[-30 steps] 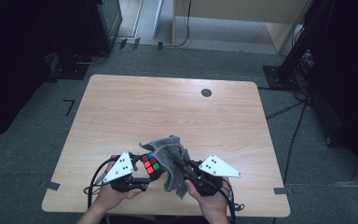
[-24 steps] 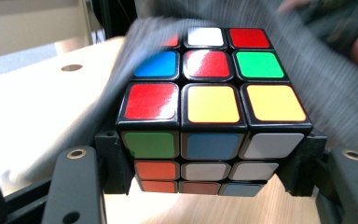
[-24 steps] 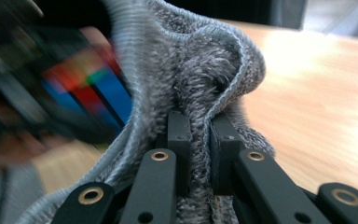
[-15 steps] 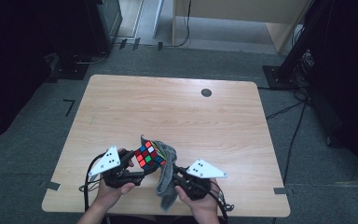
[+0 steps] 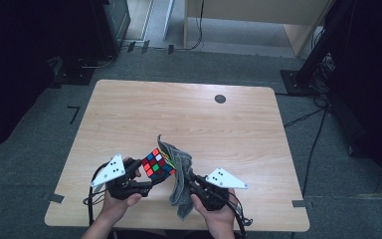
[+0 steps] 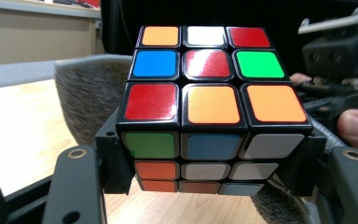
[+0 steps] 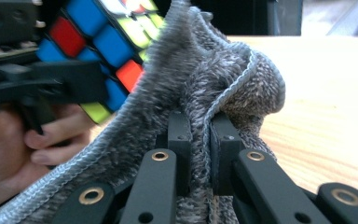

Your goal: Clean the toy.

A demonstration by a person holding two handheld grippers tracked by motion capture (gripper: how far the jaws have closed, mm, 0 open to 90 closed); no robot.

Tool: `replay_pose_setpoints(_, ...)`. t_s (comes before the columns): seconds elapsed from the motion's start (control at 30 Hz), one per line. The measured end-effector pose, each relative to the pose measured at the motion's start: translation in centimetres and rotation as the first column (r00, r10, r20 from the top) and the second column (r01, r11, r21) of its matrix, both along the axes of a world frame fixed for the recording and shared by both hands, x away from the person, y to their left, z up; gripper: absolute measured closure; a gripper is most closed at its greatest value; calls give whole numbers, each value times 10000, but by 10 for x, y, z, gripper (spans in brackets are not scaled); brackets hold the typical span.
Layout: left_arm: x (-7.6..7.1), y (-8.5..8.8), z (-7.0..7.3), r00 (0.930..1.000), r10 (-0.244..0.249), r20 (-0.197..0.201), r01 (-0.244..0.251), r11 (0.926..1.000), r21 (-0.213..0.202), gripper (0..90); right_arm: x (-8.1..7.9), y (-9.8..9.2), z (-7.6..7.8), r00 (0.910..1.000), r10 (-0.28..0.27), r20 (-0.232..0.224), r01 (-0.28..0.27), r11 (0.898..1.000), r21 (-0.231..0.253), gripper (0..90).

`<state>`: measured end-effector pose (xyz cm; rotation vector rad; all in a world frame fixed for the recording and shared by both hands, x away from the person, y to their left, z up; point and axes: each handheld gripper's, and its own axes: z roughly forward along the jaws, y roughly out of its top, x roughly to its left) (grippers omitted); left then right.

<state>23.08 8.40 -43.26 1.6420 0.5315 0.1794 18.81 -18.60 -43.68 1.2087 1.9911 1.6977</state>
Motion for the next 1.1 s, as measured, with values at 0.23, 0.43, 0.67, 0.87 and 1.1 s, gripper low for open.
replay_pose_setpoints(0.23, -1, -1, 0, 10000, 39, 13, -39, 10000, 21, 340, -9, 35, -10, 9738, 2261, -228, -2270, 9724, -537, 823)
replay_pose_setpoints(0.43, 1, 7, 4, 9998, 201, 16, -200, 9996, -176, 340, -5, 24, -2, 9901, 1401, -57, -1401, 9867, -829, 822)
replay_pose_setpoints(0.67, 0, -3, 0, 9999, -69, -112, 68, 9999, -95, 340, -9, 24, -4, 9966, 818, 125, -815, 9964, -244, 821)
replay_pose_setpoints(0.87, 0, 0, 1, 9999, 133, -61, -133, 9999, 46, 340, -11, 40, -12, 9858, 1678, -12, -1671, 9807, -1011, 819)
replay_pose_setpoints(1.1, 0, -4, -3, 9998, -53, -212, 53, 10000, 3, 340, -6, 14, -2, 9996, 227, 136, -224, 9996, -195, 819)
